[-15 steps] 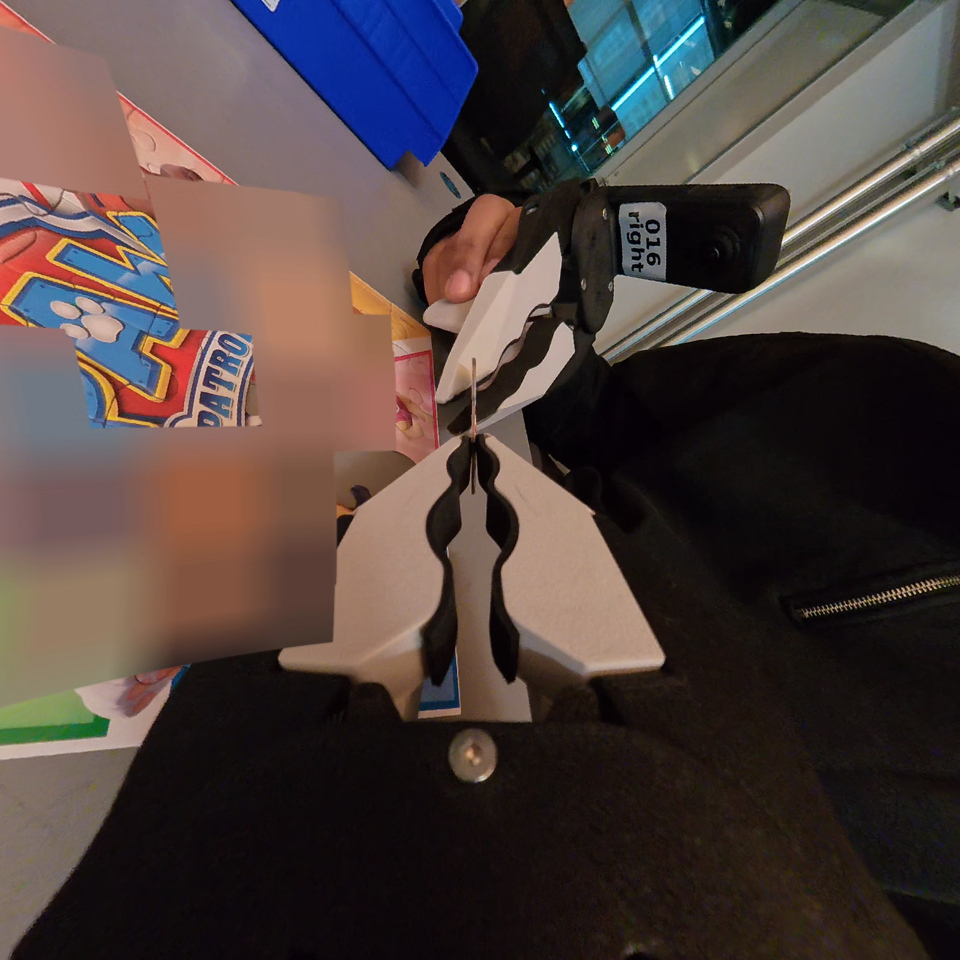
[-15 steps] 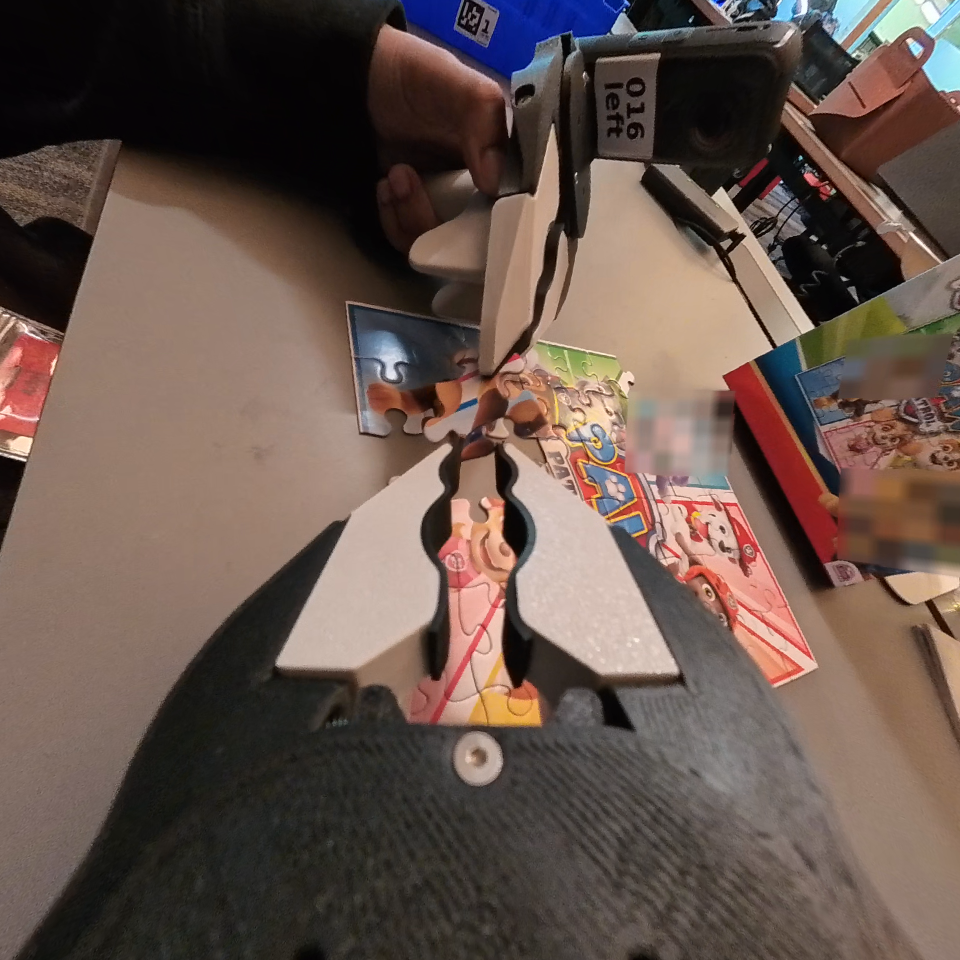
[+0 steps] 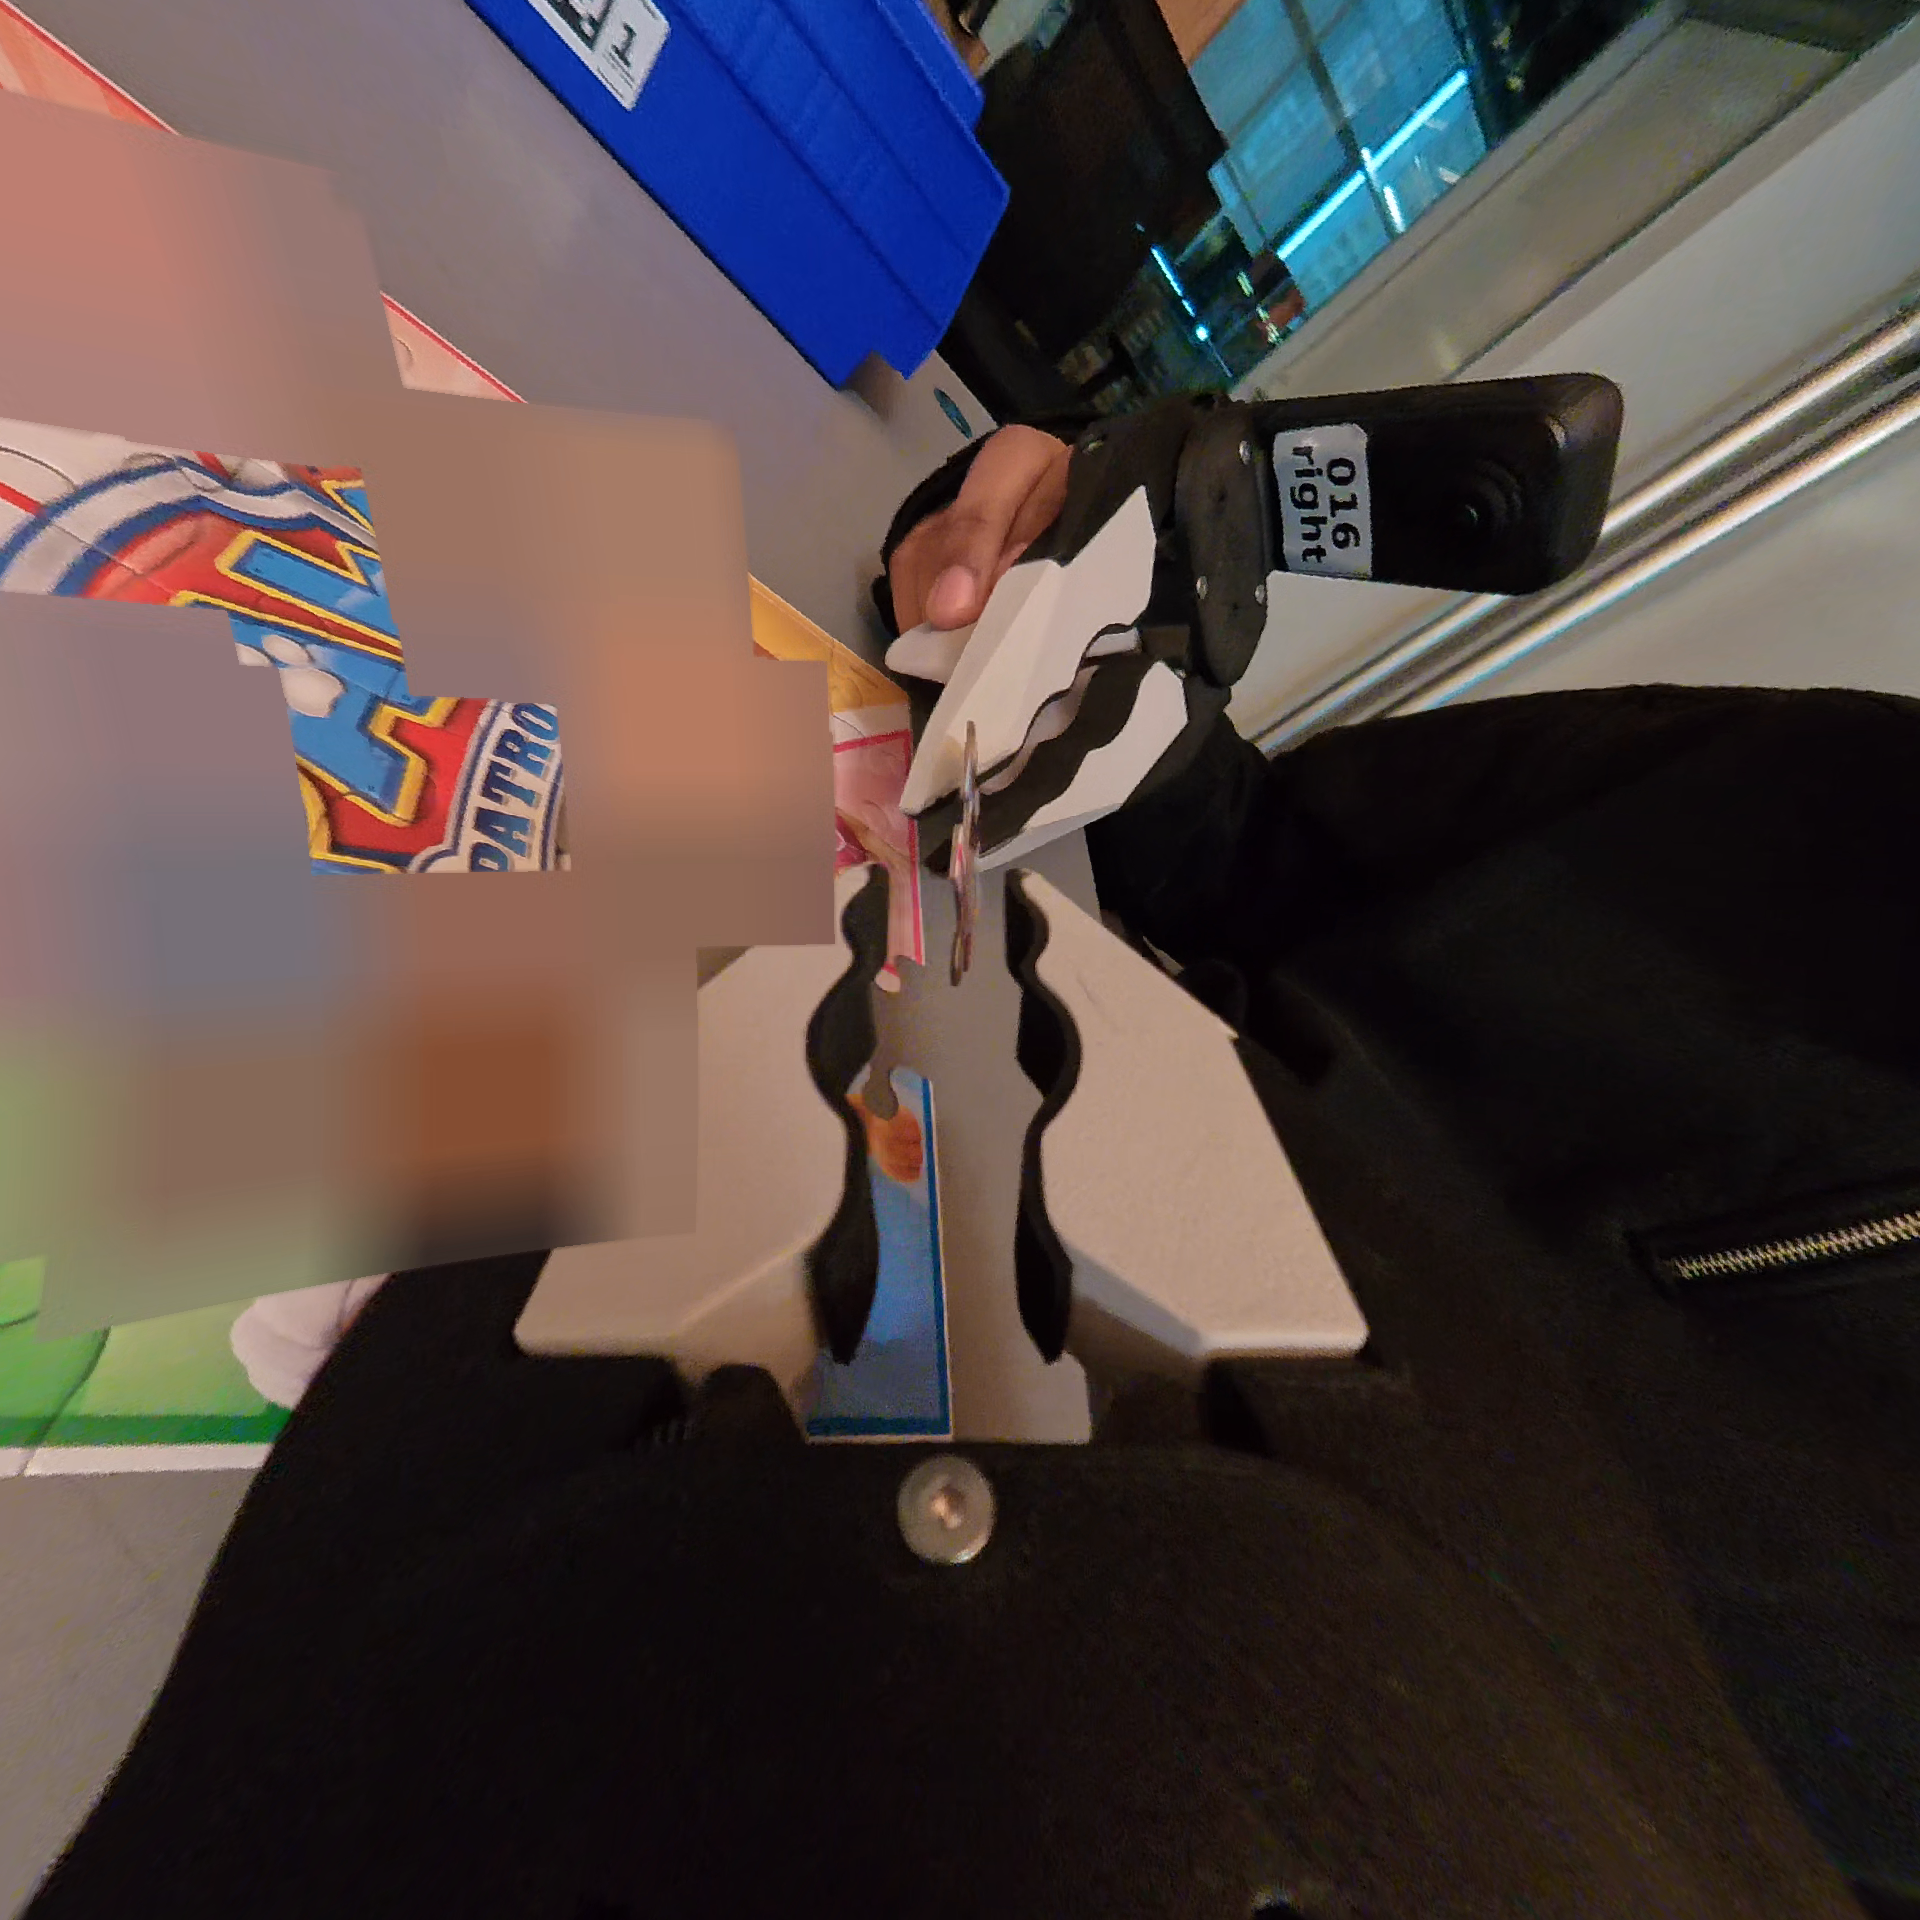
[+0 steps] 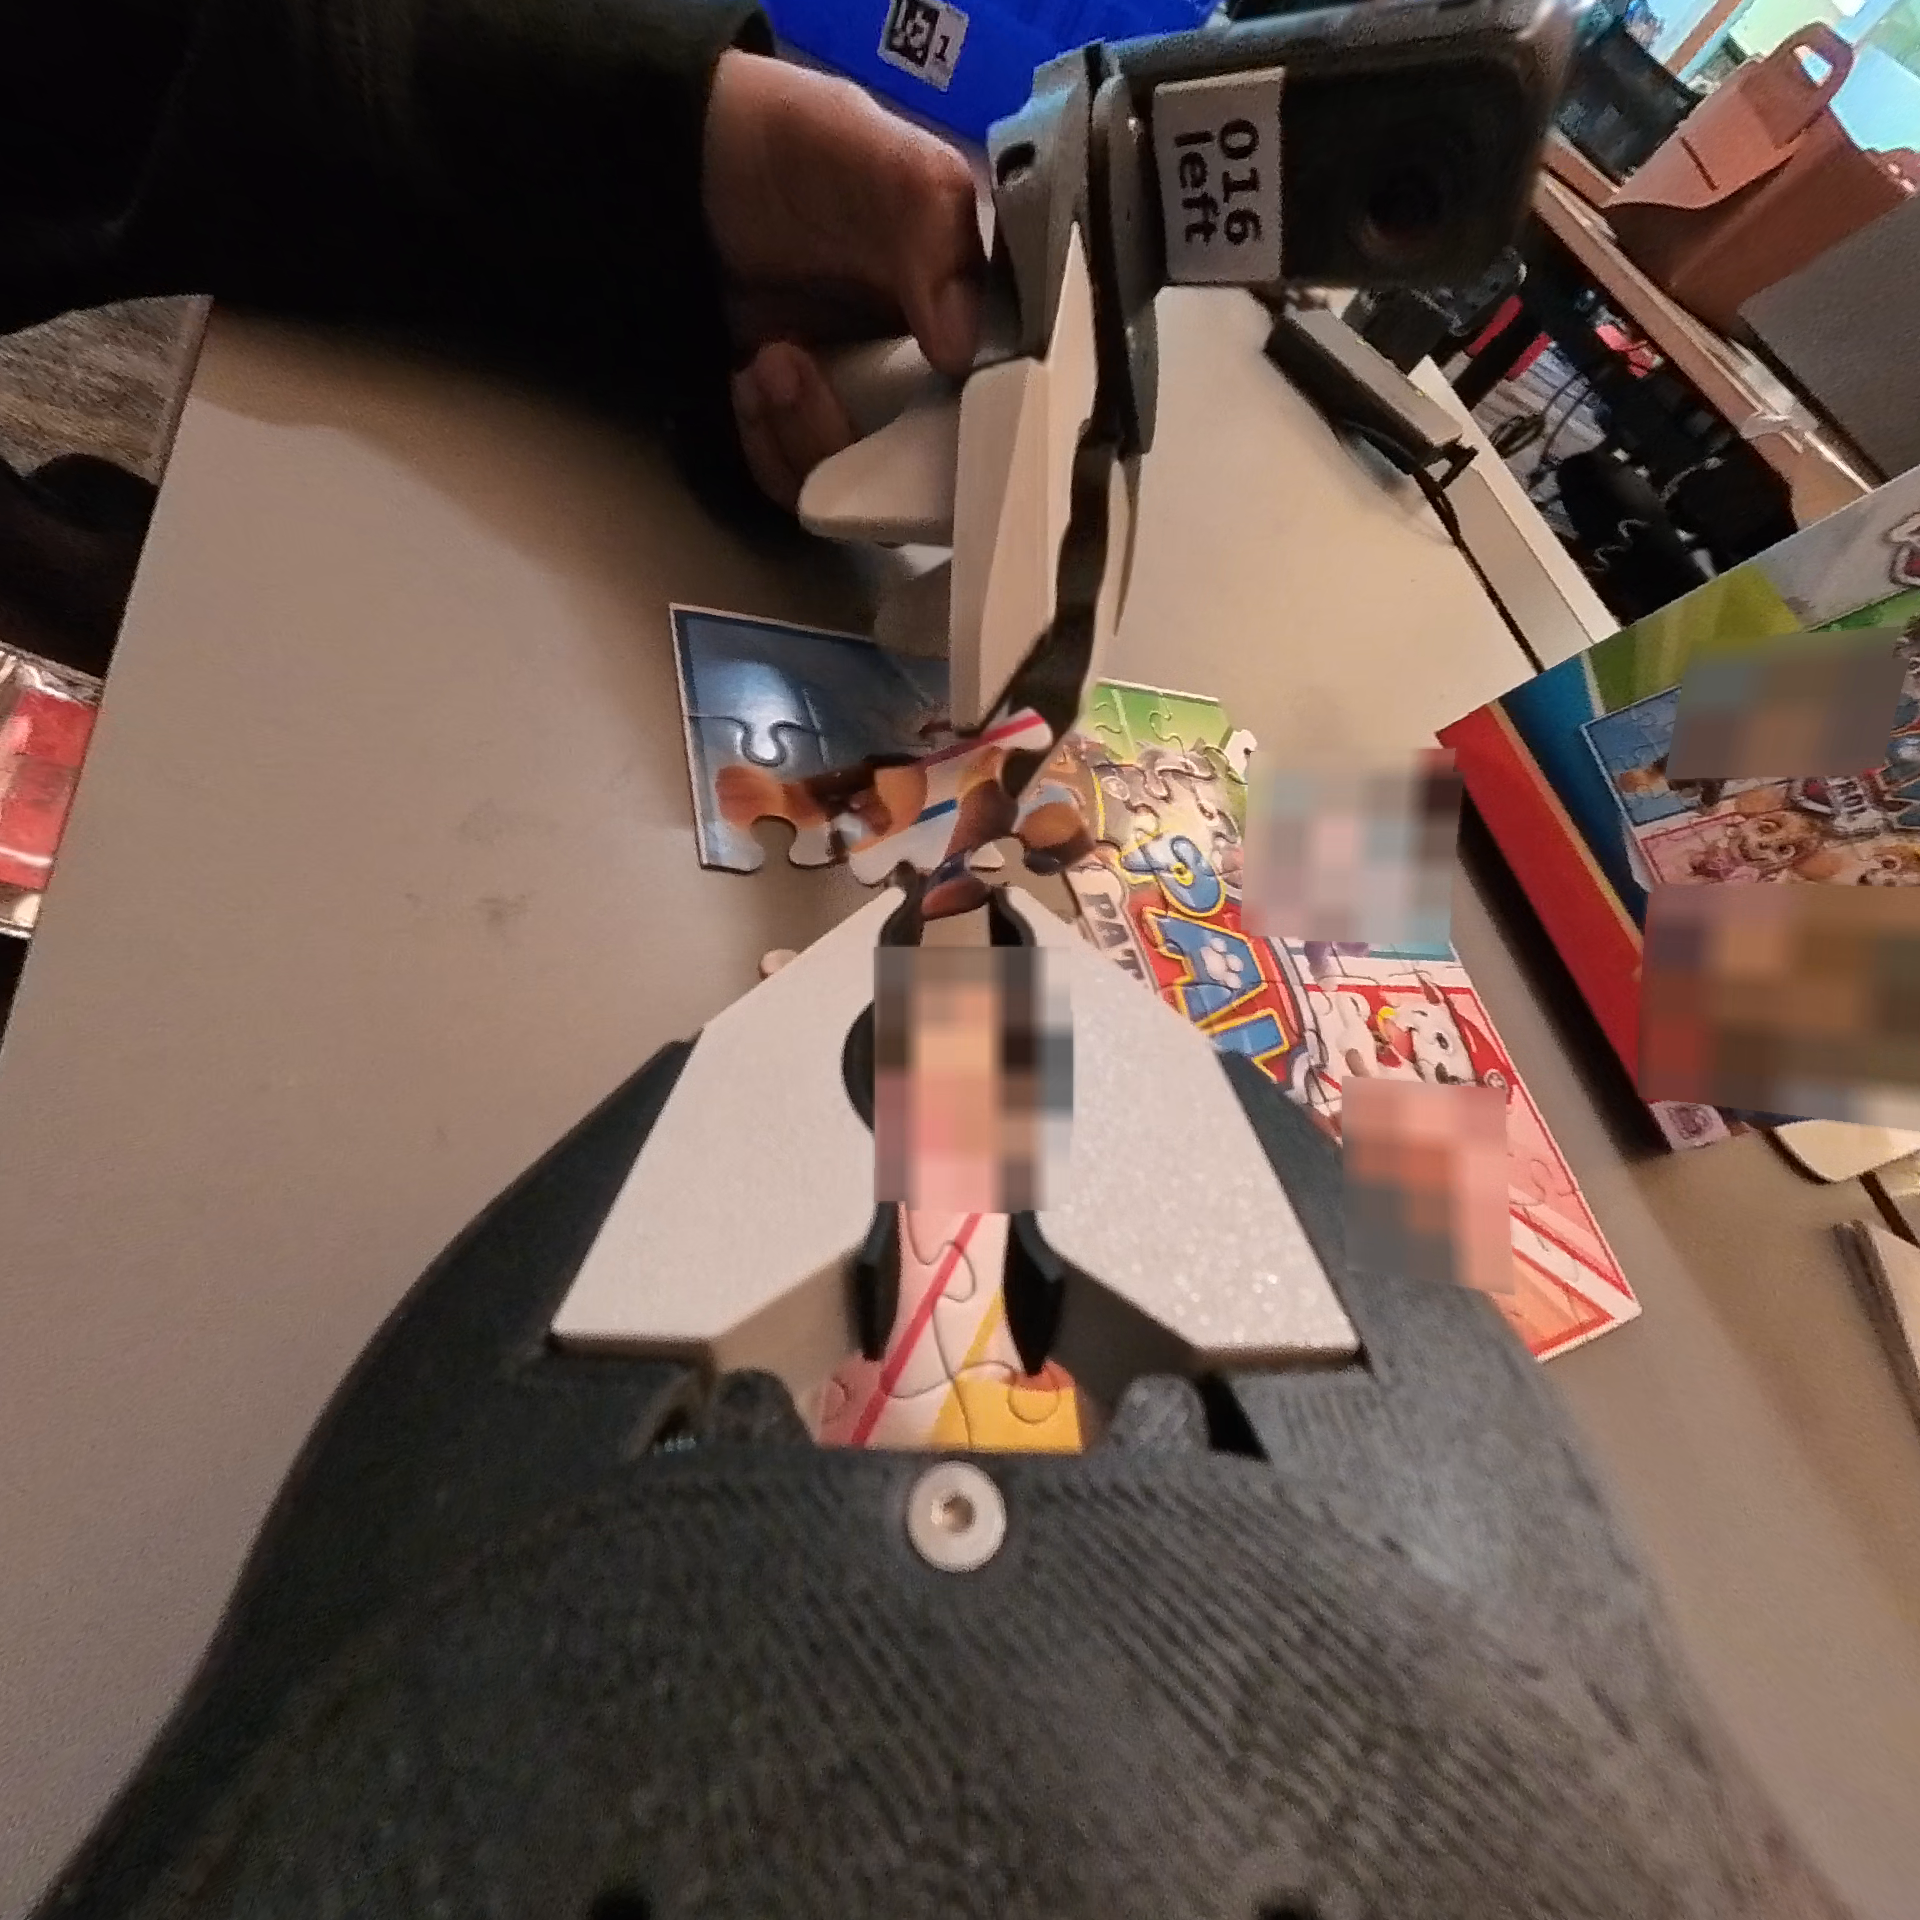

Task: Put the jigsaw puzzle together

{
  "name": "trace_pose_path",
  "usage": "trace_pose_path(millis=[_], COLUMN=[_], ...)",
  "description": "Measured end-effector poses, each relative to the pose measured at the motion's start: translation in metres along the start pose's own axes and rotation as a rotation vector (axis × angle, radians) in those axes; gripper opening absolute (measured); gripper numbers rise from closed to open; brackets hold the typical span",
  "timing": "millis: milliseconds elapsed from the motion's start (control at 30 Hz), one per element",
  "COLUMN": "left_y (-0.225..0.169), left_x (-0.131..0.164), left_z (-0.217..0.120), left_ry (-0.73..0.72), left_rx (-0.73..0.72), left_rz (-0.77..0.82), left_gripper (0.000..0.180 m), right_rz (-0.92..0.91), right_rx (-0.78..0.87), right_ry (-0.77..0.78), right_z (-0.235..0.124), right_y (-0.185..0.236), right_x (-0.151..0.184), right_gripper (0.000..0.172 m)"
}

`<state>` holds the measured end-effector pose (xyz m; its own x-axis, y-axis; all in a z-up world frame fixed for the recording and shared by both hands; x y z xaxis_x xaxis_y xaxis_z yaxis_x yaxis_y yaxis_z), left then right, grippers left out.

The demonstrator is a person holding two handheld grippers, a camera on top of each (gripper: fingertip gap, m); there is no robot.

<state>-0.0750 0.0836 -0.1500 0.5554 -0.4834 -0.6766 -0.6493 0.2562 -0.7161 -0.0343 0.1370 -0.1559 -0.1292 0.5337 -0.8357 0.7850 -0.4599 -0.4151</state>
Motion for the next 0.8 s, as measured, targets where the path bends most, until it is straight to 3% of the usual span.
trace_pose_path(millis=[33, 400, 600, 800], left_y=[0.001, 0.007, 0.0, -0.004], left_x=[-0.001, -0.02, -0.031, -0.03], left_z=[-0.001, -0.014, -0.015, -0.01], left_ry=[-0.011, -0.146, -0.226, -0.215], left_rx=[-0.007, -0.057, -0.026, -0.008], left_rz=[0.005, 0.008, 0.032, 0.039], left_gripper=[0.024, 0.03, 0.031, 0.032], right_rz=[0.009, 0.201, 0.237, 0.181], right_rx=[0.006, 0.3, 0.305, 0.274], right_ry=[-0.005, -0.022, -0.089, -0.074], right_z=[-0.001, -0.026, -0.023, -0.009], right_y=[-0.002, -0.058, -0.057, -0.043], right_x=[0.0, 0.012, -0.001, -0.01], right_gripper=[0.012, 0.011, 0.011, 0.011])
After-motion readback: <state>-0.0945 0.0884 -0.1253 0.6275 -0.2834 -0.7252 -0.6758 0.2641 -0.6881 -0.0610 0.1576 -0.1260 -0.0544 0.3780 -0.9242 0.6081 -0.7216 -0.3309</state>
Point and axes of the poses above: each gripper's, where its closed fingertips meet, z out along the fingers, x out of its underside, y = z × x across the jaws, the point moved 3 cm from there along -z, back along the fingers, and after that the axes turned 4 degrees about -y, right-handed, at the moved point
